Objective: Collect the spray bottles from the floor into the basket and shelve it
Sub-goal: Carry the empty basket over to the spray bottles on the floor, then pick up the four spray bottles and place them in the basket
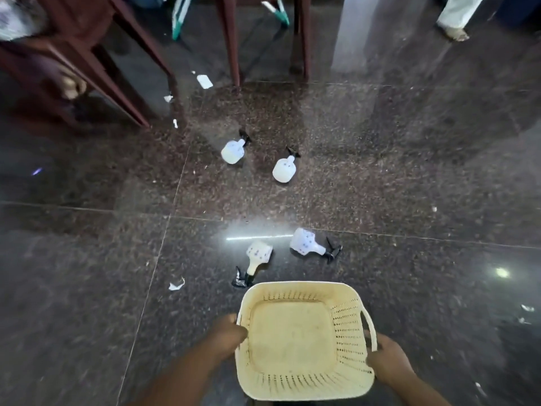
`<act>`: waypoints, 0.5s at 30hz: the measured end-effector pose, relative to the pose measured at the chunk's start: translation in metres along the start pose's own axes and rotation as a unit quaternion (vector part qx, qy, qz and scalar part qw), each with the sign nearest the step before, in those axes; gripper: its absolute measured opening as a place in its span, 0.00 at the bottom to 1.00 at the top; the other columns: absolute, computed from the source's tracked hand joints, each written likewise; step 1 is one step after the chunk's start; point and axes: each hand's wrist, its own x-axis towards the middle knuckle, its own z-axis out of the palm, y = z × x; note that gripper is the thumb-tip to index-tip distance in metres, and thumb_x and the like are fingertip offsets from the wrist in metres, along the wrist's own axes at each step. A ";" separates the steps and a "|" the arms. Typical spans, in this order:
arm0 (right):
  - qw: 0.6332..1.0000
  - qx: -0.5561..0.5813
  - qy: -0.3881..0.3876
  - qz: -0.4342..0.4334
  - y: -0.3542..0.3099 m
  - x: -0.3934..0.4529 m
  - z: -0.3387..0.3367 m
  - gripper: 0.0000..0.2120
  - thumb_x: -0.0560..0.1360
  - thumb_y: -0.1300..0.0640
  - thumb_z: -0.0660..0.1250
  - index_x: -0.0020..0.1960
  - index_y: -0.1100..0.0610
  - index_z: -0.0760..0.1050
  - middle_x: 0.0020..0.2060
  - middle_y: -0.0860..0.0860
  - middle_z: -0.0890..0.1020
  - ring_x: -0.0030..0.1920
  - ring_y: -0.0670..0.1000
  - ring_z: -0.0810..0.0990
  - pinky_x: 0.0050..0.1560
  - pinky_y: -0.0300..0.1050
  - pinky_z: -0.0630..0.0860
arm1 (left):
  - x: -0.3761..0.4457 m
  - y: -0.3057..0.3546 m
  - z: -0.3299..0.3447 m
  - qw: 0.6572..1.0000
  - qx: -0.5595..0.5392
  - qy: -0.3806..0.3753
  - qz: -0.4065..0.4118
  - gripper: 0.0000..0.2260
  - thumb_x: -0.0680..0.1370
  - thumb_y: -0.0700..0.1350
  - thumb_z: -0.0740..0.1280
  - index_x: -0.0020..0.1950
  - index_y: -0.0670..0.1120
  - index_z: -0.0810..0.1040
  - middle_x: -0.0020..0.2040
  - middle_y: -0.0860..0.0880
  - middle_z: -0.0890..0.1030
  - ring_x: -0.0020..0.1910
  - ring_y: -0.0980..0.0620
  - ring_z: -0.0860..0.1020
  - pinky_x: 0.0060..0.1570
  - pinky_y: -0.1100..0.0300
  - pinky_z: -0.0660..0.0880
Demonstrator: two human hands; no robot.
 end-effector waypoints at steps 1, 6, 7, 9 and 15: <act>1.000 0.011 -0.006 0.002 -0.008 0.008 0.001 0.21 0.68 0.66 0.64 0.58 0.51 0.78 0.40 0.48 0.81 0.42 0.49 0.78 0.41 0.43 0.71 | 0.010 0.013 -0.005 1.000 0.016 0.006 0.005 0.07 0.72 0.36 0.63 0.44 0.46 0.77 0.37 0.49 0.80 0.36 0.53 0.78 0.30 0.67 0.74; 0.998 0.034 -0.020 0.043 -0.016 0.045 0.006 0.22 0.67 0.67 0.63 0.60 0.53 0.76 0.38 0.47 0.80 0.42 0.50 0.78 0.42 0.42 0.71 | 0.056 0.054 -0.013 0.997 0.077 0.018 -0.006 0.09 0.72 0.35 0.63 0.48 0.43 0.79 0.38 0.48 0.80 0.36 0.51 0.78 0.34 0.62 0.74; 0.998 0.033 -0.016 0.044 -0.016 0.048 0.007 0.22 0.68 0.67 0.62 0.60 0.52 0.77 0.39 0.48 0.81 0.42 0.50 0.78 0.42 0.42 0.72 | 0.060 0.056 -0.013 0.996 0.090 0.010 -0.006 0.09 0.71 0.36 0.63 0.48 0.45 0.79 0.39 0.48 0.81 0.38 0.50 0.79 0.35 0.61 0.74; 0.998 0.029 0.008 0.055 -0.008 0.068 0.005 0.18 0.69 0.64 0.62 0.57 0.52 0.78 0.41 0.50 0.83 0.42 0.50 0.80 0.42 0.43 0.75 | 0.080 0.065 -0.003 0.991 0.132 -0.003 0.005 0.09 0.71 0.39 0.63 0.46 0.50 0.78 0.41 0.49 0.82 0.39 0.51 0.80 0.34 0.62 0.74; 0.991 0.040 0.043 0.124 0.027 0.120 0.009 0.17 0.70 0.64 0.59 0.54 0.52 0.79 0.42 0.53 0.83 0.40 0.53 0.81 0.36 0.44 0.78 | 0.139 0.059 0.046 0.969 0.231 -0.084 0.002 0.08 0.69 0.40 0.63 0.43 0.52 0.77 0.45 0.48 0.83 0.46 0.47 0.81 0.52 0.51 0.80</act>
